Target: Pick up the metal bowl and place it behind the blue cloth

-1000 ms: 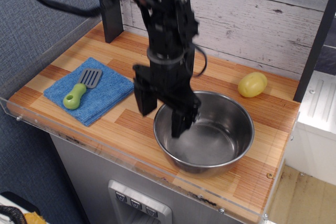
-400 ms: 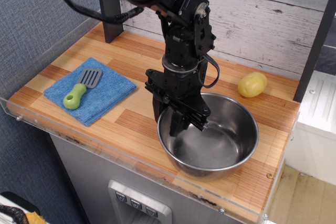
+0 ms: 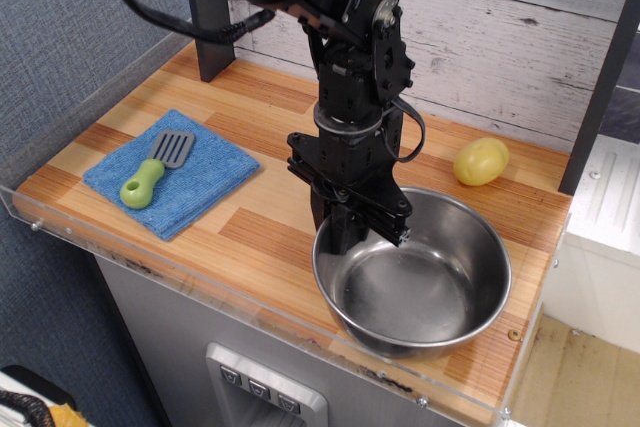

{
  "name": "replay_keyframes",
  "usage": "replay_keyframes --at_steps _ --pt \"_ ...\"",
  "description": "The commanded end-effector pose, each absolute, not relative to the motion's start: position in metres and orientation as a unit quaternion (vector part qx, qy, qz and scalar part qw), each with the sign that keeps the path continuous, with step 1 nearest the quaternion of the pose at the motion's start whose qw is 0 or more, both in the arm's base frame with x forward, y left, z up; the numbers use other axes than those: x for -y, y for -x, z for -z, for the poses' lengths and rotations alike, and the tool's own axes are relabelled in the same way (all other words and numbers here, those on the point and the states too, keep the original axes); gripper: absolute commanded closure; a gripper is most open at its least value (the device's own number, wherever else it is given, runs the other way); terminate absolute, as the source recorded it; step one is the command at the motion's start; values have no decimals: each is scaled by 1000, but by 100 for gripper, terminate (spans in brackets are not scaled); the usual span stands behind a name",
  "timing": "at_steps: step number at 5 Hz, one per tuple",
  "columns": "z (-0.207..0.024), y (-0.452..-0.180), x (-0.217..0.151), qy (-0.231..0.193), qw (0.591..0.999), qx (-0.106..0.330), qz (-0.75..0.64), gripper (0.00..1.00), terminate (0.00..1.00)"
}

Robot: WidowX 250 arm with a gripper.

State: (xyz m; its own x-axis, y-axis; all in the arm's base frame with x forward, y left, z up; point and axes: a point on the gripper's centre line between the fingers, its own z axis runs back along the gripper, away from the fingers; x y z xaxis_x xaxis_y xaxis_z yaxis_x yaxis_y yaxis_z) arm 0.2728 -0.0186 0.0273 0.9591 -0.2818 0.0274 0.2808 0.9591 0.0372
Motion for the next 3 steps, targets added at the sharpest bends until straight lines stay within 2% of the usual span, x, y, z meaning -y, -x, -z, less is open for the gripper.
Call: replay_keyframes --at_steps 1,2,3 --pt "-123 -283 23 21 983 153 100 100 0" --pt "-169 -299 -4 34 976 210 49 100 0" --pt "-171 -324 -43 14 978 207 -19 100 0"
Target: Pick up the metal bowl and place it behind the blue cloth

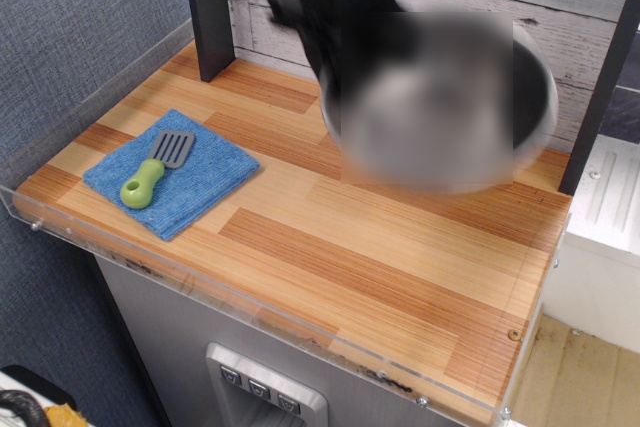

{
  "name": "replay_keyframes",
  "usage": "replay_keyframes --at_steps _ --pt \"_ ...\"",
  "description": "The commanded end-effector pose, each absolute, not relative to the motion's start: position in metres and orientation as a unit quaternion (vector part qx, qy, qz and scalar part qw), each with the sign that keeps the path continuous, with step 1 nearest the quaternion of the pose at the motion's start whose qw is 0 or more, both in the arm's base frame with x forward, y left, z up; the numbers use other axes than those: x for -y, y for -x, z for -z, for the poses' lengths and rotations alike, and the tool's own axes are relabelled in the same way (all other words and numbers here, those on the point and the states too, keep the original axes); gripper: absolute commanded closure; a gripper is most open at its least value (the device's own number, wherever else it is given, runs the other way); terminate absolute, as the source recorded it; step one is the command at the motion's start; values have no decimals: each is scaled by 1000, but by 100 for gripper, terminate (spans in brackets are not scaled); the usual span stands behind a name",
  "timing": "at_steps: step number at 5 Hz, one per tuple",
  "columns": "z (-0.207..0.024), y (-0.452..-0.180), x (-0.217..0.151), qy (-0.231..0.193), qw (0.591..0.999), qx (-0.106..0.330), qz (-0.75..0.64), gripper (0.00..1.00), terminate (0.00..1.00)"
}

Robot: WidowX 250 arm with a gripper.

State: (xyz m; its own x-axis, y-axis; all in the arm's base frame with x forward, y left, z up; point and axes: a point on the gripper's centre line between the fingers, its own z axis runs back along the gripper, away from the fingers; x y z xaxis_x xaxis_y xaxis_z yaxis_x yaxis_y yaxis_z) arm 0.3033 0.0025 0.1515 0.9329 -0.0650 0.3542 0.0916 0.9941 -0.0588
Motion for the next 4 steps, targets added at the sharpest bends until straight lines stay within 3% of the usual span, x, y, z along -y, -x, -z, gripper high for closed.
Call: replay_keyframes --at_steps 1,2,4 --pt "-155 -348 -78 -9 984 166 -59 100 0" --pt "-123 -353 -95 -17 988 127 -84 100 0" --pt "-86 -356 -119 -20 991 83 -107 100 0"
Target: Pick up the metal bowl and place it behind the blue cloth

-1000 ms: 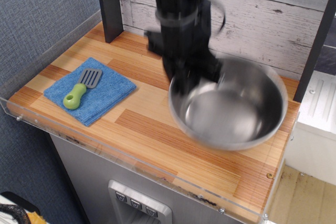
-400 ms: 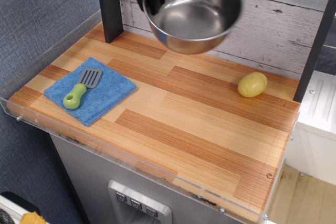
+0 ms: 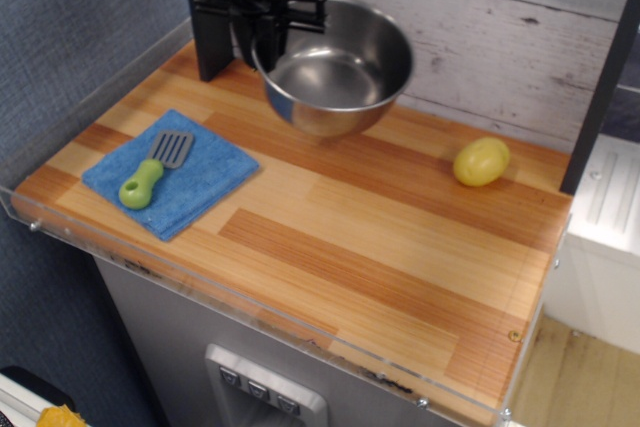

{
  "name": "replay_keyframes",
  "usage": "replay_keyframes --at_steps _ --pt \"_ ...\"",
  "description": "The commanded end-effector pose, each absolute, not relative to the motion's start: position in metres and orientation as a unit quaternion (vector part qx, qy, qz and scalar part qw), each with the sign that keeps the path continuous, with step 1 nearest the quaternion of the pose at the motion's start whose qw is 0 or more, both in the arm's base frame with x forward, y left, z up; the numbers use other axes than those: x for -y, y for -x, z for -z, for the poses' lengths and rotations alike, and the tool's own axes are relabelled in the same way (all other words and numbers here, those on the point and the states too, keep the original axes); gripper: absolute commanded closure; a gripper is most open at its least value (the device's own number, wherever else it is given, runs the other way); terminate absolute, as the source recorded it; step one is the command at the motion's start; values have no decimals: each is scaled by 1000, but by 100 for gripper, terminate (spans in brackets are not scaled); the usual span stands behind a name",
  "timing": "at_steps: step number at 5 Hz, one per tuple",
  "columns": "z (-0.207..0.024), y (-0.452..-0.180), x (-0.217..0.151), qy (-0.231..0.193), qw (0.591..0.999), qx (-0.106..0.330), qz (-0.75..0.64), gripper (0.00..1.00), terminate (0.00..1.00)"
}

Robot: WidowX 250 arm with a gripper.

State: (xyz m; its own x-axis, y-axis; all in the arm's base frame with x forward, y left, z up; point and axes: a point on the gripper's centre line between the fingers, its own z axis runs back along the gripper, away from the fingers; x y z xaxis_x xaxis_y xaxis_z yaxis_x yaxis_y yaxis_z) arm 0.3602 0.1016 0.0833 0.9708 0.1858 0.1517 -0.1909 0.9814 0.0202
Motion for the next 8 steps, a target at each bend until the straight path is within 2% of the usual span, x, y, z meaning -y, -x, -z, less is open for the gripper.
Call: replay_keyframes --at_steps 1,3,4,6,8 --pt "-73 -360 -124 -24 992 66 -108 100 0" --pt "-57 -372 -124 5 991 63 -118 100 0" --pt "-54 -378 -120 7 993 52 -102 0 0" --pt "-57 -376 -113 8 993 50 -104 0 0" --pt "-87 -373 -105 -1 991 86 -107 0 0"
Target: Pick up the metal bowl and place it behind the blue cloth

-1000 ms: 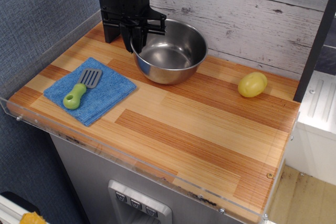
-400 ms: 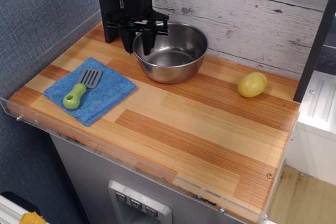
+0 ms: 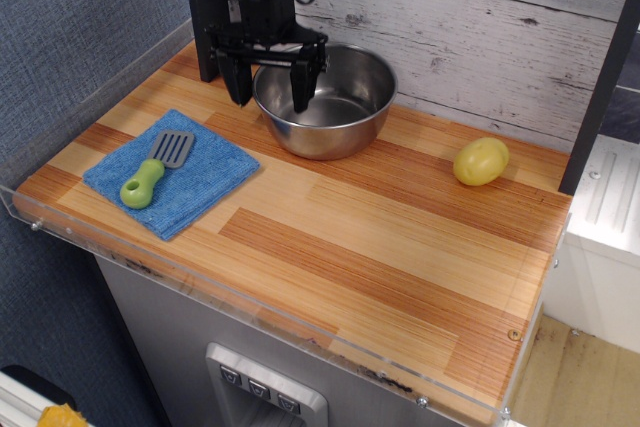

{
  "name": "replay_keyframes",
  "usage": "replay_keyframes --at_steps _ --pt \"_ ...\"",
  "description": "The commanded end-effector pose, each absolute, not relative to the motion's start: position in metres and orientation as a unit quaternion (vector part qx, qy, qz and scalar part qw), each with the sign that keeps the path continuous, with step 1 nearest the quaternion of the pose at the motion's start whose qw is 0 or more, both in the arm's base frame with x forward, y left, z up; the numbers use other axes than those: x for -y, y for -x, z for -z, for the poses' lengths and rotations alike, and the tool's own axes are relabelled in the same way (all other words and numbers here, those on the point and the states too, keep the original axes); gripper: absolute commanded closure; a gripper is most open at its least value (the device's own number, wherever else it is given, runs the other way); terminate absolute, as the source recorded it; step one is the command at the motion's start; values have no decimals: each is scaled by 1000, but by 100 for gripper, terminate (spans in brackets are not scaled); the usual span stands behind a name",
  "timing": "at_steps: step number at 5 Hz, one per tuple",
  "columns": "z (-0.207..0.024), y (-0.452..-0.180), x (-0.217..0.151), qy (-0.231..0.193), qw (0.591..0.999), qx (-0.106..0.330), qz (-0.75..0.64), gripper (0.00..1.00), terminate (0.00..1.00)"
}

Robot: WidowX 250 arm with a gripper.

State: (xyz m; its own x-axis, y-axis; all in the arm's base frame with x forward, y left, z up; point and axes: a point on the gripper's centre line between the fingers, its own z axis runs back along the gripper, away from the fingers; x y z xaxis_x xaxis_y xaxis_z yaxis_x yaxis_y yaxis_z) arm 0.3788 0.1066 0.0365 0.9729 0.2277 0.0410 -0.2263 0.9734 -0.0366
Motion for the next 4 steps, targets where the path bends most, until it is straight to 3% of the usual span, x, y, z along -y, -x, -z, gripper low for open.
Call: replay_keyframes --at_steps 1,3,4 --pt "-101 -372 -101 -15 989 98 -107 0 0" --pt "-101 -372 -101 -15 989 98 -107 0 0" --pt "-101 -372 -101 -15 989 98 -107 0 100"
